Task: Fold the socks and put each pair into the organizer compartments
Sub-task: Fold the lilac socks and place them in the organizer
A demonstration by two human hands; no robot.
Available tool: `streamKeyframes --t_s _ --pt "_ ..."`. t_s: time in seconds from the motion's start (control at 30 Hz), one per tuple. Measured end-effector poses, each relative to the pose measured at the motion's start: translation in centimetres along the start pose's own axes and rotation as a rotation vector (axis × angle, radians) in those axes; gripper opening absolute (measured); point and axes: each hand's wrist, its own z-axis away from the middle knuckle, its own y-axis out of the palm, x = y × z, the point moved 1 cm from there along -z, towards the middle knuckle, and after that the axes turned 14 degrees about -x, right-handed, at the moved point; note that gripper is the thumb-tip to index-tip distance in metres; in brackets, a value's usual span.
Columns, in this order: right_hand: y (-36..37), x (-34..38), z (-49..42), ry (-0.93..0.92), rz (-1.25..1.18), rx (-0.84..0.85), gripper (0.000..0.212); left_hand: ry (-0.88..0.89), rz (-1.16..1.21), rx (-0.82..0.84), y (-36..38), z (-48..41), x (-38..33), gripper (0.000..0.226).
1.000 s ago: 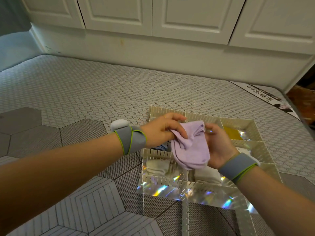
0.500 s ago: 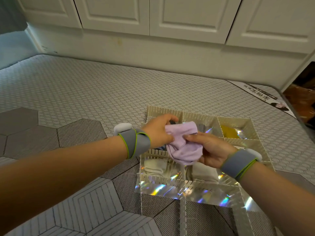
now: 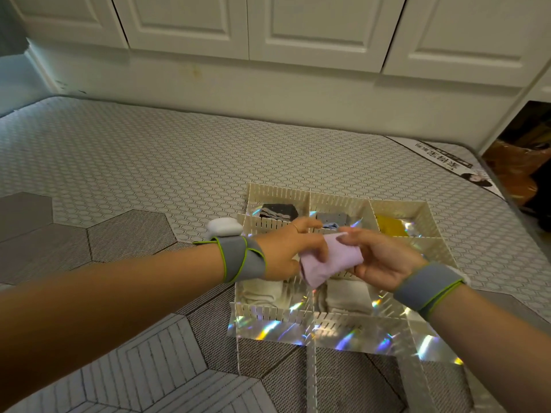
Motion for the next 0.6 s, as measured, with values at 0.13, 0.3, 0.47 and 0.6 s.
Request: streamKeyframes --t_s 0.13,0.3,0.47,0.6 --pt "-1.1 0.3 0.2 -0.048 0.108 -0.088 0.029 -0.262 0.456 0.005 -0.1 -0.4 -1.3 0.026" --pt "-1.9 0.9 1.0 -0.086 0.179 -0.106 0.028 -0.376 0.661 -0.125 1.2 -1.5 -2.1 0.039" --pt "-3.6 1.6 2.0 -0.103 0.374 -0.014 0.013 -0.478 0.798 -0.259 2.3 -2.7 -3.3 0.046" --pt "-6.9 3.4 1.9 -0.206 0.399 -0.126 0.020 -0.570 0.951 -0.265 3.3 -3.6 -4.5 0.050"
